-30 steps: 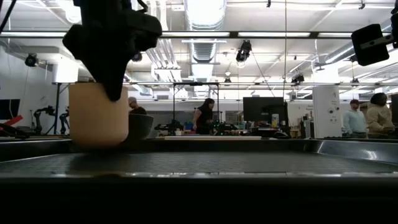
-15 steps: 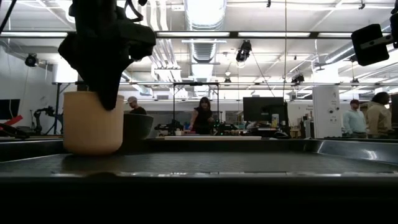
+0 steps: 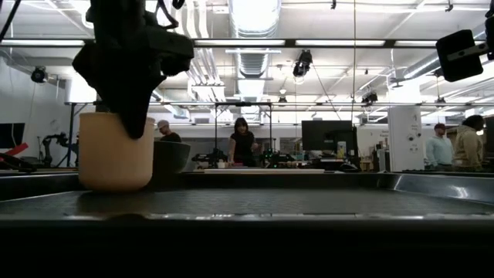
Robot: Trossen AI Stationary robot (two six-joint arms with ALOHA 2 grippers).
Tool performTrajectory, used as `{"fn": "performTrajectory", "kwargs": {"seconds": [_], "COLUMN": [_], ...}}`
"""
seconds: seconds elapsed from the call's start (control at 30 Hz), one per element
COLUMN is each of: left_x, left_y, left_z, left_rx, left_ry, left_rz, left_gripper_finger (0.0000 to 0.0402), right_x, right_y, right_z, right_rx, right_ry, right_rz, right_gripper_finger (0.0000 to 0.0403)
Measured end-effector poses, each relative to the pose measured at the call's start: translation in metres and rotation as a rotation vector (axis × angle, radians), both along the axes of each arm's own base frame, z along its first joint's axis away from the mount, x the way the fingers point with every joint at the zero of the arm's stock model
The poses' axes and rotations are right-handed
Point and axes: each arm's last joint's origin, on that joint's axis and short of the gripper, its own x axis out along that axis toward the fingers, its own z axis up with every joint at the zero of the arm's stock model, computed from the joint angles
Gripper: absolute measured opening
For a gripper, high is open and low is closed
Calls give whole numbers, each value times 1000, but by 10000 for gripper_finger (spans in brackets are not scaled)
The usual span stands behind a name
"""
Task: Set up tray
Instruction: Put the orange mug on the top left of the black tray
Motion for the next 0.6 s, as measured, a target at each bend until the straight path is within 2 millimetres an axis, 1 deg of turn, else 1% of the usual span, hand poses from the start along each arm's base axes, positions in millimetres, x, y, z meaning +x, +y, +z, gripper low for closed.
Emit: {"fn": "performTrajectory", "kwargs": {"seconds": [0.33,0.6], "left_x": [-2,-8], "left_y": [1,3], "left_z": [4,21], "left_rx": [6,8], "left_ry": [-6,-64], "left_rz": [-34,-60], "left_gripper_finger": [30,80], "right_x": [0,0], "right_y": [0,0], "right_z": [0,0], "right_rx": [0,0], "right_ry": [0,0], "right_rz": [0,0], "right_gripper_finger": [81,70]}}
